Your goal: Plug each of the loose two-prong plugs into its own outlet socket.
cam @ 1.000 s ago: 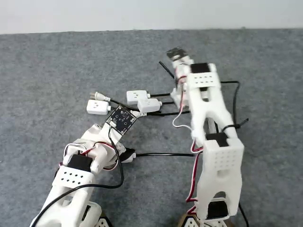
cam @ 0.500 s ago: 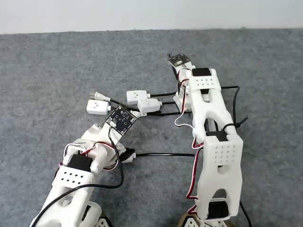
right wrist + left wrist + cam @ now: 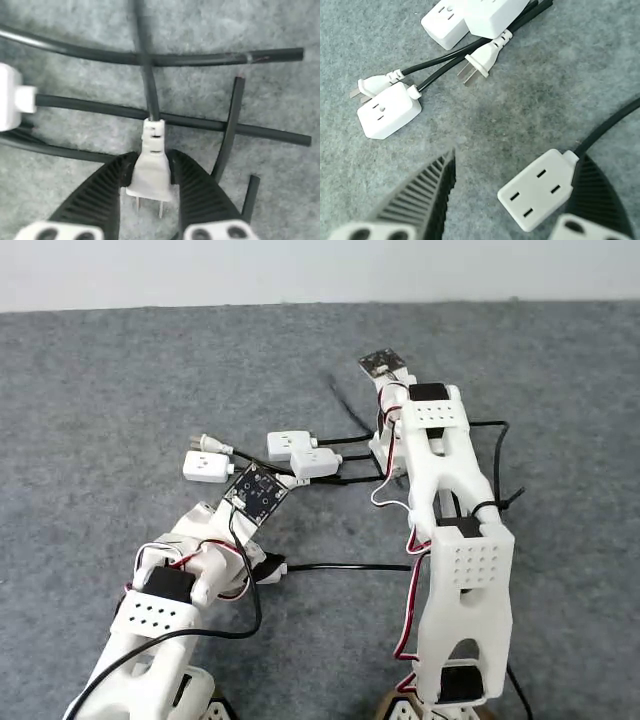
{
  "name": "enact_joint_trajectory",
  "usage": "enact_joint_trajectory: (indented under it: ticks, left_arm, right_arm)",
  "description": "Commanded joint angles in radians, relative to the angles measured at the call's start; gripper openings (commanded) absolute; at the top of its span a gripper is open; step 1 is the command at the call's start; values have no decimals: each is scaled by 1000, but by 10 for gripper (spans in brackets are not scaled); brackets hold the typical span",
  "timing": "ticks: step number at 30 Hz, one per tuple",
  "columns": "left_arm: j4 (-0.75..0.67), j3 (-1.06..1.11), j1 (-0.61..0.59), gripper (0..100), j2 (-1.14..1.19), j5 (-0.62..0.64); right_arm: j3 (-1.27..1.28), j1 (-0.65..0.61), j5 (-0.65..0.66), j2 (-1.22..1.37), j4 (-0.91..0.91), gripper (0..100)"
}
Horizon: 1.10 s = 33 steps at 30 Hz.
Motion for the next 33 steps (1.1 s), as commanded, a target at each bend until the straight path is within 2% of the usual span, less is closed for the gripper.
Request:
enact_joint_trajectory:
  ticks: [1,12,22,24,27,33]
  left_arm:
    - [-26,-10,3,352,-26,-9]
    - [-43,1,3,352,-26,-9]
    - [-74,-4,5,352,-34,-5]
    - [-84,-36,5,352,-34,-3]
    - [-21,-145,23,352,-31,15]
    - [95,-369,180,352,-26,41]
  right_arm:
    - [-61,7,14,-21,-10,9]
    - [-404,7,14,-88,260,9]
    - [-848,-1,9,-87,509,9]
    - [-914,-1,8,-87,524,9]
    - [-996,7,8,-90,526,9]
    - [-1186,-21,-23,-90,526,9]
